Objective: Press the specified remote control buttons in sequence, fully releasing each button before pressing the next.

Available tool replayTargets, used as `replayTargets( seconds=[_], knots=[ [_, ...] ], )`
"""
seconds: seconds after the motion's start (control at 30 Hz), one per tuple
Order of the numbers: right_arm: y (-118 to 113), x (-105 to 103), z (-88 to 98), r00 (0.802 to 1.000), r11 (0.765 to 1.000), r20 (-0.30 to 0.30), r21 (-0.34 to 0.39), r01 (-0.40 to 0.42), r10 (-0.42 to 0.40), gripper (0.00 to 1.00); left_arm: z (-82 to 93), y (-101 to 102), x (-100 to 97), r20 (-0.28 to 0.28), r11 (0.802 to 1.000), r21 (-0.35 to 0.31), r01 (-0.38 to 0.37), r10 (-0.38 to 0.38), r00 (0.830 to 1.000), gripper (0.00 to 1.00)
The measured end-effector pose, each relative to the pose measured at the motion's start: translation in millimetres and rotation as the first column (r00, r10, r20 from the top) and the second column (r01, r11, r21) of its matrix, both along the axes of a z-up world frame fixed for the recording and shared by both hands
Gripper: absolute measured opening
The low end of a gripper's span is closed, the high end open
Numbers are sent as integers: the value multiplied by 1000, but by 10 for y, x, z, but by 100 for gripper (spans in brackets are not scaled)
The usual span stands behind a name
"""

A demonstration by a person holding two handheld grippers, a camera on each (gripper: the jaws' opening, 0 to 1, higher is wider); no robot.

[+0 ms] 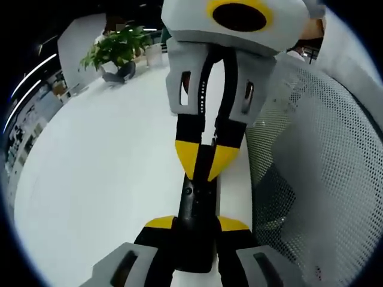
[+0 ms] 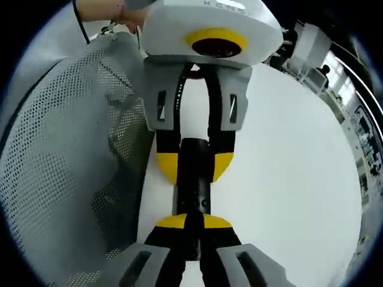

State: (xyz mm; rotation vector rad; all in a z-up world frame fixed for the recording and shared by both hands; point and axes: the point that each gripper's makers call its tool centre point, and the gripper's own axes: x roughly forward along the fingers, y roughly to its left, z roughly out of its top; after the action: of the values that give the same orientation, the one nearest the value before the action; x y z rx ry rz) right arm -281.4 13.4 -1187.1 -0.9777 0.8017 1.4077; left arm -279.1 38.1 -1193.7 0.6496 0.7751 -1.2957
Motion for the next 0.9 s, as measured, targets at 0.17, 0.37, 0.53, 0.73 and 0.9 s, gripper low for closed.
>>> replayTargets(
  seconds=[0.17, 0.37, 0.53, 0.73, 0.9],
  knots=[
    [0, 37, 3, 976, 975, -30, 47, 217, -216, 3, 1, -3, 1, 5, 1000, -4, -3, 3, 1000, 23],
    [-16, 21, 31, 977, 958, -21, 194, 211, -211, 3, 2, -3, 0, 3, 1000, 0, -9, 9, 1000, 23],
    [1, -10, 37, 989, 968, 20, 205, 142, -149, 1, 1, -1, 1, 0, 1000, 2, -13, 13, 1000, 23],
    [12, -18, 40, 997, 980, 34, 192, 59, -67, 0, 2, -2, 2, -2, 1000, 0, -11, 11, 1000, 23],
    [36, -14, 26, 1000, 994, 29, 108, -4, 1, 0, 3, -3, 2, -3, 1000, 1, -12, 12, 1000, 23]
  ],
)
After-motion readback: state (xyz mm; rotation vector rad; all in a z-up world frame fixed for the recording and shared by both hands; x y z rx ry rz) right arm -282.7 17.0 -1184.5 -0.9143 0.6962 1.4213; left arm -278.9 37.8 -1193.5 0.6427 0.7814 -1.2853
